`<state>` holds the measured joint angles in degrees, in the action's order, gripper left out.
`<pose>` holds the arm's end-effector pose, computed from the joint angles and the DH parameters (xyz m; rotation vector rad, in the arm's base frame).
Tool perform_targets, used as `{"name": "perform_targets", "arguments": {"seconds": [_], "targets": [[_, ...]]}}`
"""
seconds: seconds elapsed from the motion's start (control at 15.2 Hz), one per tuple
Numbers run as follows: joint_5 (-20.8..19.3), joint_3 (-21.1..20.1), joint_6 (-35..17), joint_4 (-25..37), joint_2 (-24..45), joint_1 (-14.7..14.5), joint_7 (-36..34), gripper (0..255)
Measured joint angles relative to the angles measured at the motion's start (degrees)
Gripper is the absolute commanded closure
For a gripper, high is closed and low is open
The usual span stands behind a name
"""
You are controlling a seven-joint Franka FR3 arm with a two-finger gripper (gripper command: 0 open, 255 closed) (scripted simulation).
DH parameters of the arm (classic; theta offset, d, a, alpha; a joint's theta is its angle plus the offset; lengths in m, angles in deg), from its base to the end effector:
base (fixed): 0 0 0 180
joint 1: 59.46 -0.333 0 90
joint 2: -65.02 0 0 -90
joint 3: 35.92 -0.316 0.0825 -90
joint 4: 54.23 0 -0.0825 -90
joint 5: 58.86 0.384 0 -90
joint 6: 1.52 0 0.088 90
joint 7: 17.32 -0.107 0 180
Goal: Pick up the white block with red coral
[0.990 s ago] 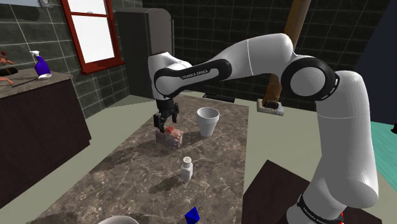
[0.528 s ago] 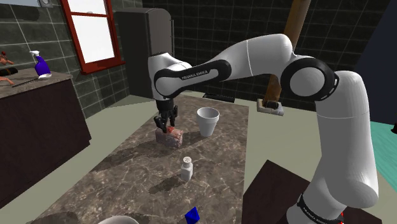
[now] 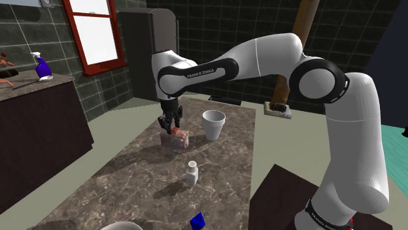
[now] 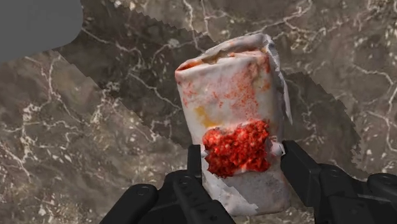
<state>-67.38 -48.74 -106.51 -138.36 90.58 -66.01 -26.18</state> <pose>0.6512 0.1918 0.4228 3.0621 0.3215 -0.0880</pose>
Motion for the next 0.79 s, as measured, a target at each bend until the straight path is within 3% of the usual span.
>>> {"name": "perform_targets", "arguments": {"seconds": [0.79], "targets": [[0.3, -0.2, 8.3, 7.8, -0.6, -0.4, 0.7, 255]]}}
